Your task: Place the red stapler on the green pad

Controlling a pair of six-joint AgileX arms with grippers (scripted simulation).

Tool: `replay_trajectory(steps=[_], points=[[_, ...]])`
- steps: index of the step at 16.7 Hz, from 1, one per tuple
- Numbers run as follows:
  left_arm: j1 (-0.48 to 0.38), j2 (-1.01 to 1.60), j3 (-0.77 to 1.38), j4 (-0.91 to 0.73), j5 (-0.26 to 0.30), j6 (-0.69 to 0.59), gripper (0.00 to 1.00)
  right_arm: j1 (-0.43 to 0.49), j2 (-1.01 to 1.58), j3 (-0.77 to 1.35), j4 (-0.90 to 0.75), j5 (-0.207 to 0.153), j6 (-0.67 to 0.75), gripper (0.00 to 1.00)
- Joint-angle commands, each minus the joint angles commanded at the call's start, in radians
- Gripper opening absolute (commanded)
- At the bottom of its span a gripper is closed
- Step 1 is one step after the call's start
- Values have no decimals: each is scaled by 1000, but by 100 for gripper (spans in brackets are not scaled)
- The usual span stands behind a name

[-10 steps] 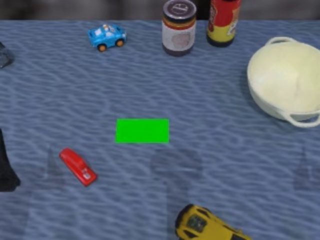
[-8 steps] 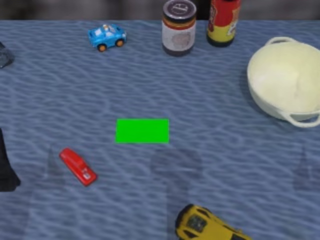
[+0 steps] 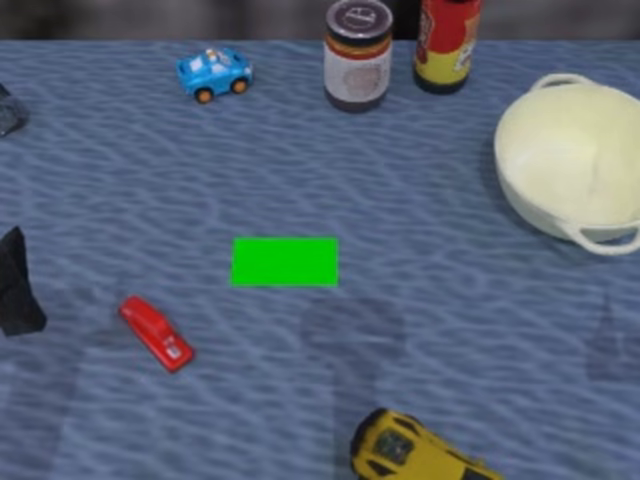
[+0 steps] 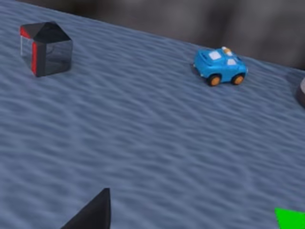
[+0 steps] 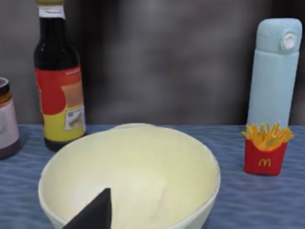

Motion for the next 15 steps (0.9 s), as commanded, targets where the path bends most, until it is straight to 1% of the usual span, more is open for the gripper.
replay_trajectory(steps=[9, 12, 15], points=[[-151, 892, 615, -545, -9, -498, 100, 0, 0, 0, 0, 0, 0, 100], [-195, 1124, 794, -697, -9, -643, 100, 0, 0, 0, 0, 0, 0, 100], [-230, 1297, 939, -809, -6, -755, 100, 0, 0, 0, 0, 0, 0, 100]])
